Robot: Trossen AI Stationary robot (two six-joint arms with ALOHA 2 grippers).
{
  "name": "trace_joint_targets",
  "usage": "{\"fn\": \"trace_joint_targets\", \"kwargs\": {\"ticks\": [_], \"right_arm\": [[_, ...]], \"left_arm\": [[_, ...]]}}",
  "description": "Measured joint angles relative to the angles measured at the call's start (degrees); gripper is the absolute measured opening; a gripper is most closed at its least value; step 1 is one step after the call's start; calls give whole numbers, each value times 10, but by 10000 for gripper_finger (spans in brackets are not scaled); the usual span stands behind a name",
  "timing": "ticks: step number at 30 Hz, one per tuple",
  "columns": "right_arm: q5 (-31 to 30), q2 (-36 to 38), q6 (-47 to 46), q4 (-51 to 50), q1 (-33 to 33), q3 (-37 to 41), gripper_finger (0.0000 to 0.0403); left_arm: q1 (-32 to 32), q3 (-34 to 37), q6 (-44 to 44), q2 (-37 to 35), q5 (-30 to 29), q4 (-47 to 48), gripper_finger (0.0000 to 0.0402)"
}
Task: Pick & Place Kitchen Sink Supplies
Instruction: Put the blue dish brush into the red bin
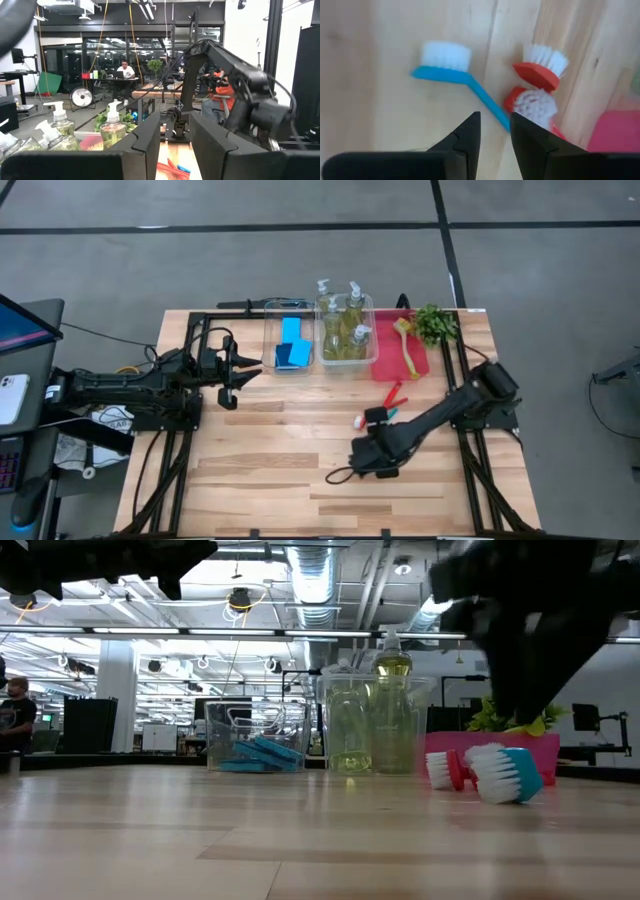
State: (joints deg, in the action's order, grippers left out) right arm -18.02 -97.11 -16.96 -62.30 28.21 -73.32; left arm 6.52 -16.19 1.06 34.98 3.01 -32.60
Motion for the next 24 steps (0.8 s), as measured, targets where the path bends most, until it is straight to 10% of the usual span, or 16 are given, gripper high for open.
{"fn": "trace_joint_targets", "kwargs": {"ticks": [24], "right_arm": [[122, -72, 51, 50, -39, 0, 83]], "left_arm": [[0, 0, 0, 0, 0, 0, 104]]}}
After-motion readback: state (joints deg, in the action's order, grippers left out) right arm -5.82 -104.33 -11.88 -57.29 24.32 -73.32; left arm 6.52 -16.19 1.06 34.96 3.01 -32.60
